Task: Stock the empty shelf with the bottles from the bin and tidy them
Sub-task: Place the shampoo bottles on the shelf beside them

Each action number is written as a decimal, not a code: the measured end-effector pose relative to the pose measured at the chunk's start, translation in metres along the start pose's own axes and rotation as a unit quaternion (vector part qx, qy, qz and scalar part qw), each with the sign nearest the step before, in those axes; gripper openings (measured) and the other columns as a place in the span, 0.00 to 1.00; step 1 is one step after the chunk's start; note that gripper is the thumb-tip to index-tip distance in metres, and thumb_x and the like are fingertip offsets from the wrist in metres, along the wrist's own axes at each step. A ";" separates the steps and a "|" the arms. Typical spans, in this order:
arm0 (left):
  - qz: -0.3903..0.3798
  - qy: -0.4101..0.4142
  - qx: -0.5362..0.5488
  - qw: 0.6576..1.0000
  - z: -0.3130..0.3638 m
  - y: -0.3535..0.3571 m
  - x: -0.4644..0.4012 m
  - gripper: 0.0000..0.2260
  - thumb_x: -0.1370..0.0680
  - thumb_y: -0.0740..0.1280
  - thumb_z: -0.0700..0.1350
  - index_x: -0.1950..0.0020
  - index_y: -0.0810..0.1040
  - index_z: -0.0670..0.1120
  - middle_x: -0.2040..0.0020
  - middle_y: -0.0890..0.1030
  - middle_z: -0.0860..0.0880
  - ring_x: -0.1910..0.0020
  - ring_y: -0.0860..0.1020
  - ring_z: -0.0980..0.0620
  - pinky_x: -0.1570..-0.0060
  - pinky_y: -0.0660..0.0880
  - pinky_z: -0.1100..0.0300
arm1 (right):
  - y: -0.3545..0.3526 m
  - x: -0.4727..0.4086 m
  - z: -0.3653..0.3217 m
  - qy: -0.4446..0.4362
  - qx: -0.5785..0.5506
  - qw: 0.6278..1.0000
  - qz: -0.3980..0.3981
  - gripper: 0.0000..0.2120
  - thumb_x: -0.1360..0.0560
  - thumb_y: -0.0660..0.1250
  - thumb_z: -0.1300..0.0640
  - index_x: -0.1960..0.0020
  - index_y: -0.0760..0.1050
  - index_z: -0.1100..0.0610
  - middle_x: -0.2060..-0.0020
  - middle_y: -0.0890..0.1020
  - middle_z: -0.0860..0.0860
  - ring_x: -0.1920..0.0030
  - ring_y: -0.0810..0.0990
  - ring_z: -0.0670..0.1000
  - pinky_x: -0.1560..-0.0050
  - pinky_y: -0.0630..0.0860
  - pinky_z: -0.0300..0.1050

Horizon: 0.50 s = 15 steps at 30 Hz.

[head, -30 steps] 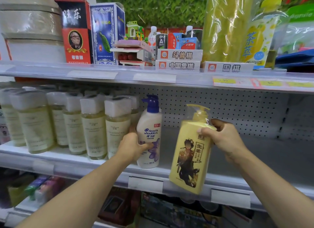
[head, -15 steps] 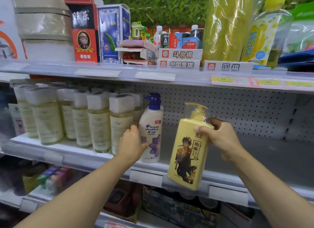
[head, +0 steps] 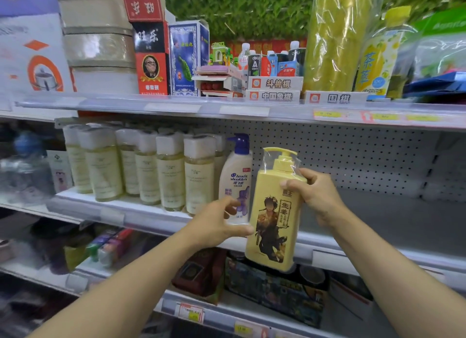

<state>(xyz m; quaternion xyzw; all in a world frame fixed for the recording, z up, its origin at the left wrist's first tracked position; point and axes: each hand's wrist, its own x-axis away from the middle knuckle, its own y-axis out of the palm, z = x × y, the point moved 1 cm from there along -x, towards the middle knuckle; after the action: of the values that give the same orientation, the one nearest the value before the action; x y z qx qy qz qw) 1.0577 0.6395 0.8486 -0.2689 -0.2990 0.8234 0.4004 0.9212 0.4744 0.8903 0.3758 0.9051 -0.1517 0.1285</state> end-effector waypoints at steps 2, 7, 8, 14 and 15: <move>-0.020 0.004 0.016 1.000 0.004 0.000 0.008 0.33 0.32 0.75 0.56 0.30 0.67 0.50 0.39 0.75 0.53 0.42 0.74 0.56 0.41 0.72 0.60 | 0.006 0.008 -0.005 -0.007 -0.013 1.000 -0.016 0.08 0.29 0.71 0.60 0.51 0.78 0.56 0.60 0.84 0.50 0.60 0.82 0.47 0.62 0.74 0.39; -0.035 0.017 0.063 0.997 0.016 0.007 0.024 0.31 0.32 0.76 0.52 0.33 0.69 0.52 0.41 0.78 0.57 0.42 0.75 0.57 0.41 0.72 0.57 | 0.016 0.020 -0.008 -0.025 -0.032 0.998 -0.054 0.13 0.32 0.75 0.55 0.50 0.78 0.57 0.60 0.84 0.50 0.58 0.83 0.48 0.60 0.75 0.40; -0.032 0.018 0.078 0.996 0.017 0.009 0.026 0.29 0.33 0.77 0.51 0.34 0.70 0.53 0.43 0.79 0.57 0.43 0.76 0.58 0.41 0.73 0.57 | 0.018 0.021 -0.008 -0.029 -0.030 0.997 -0.064 0.15 0.35 0.75 0.52 0.51 0.79 0.57 0.61 0.84 0.50 0.59 0.83 0.48 0.61 0.75 0.40; -0.011 -0.014 0.145 0.989 0.019 0.019 0.027 0.29 0.35 0.79 0.42 0.39 0.69 0.52 0.46 0.81 0.54 0.47 0.79 0.58 0.45 0.77 0.57 | 0.019 0.014 0.002 -0.053 -0.042 0.991 -0.114 0.23 0.44 0.73 0.43 0.54 0.79 0.54 0.63 0.83 0.47 0.60 0.83 0.45 0.65 0.75 0.36; -0.008 -0.019 0.154 0.988 0.019 0.022 0.027 0.30 0.35 0.79 0.42 0.39 0.69 0.52 0.46 0.81 0.53 0.46 0.79 0.57 0.45 0.77 0.57 | 0.018 0.011 0.004 -0.057 -0.040 0.989 -0.127 0.25 0.44 0.73 0.42 0.52 0.80 0.54 0.61 0.84 0.48 0.59 0.83 0.46 0.63 0.75 0.37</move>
<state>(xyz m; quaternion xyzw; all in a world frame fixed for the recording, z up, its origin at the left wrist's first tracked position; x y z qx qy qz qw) 1.0196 0.6451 0.8406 -0.1857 -0.1780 0.8617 0.4375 0.9274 0.4921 0.8796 0.2431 0.9421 -0.1518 0.1742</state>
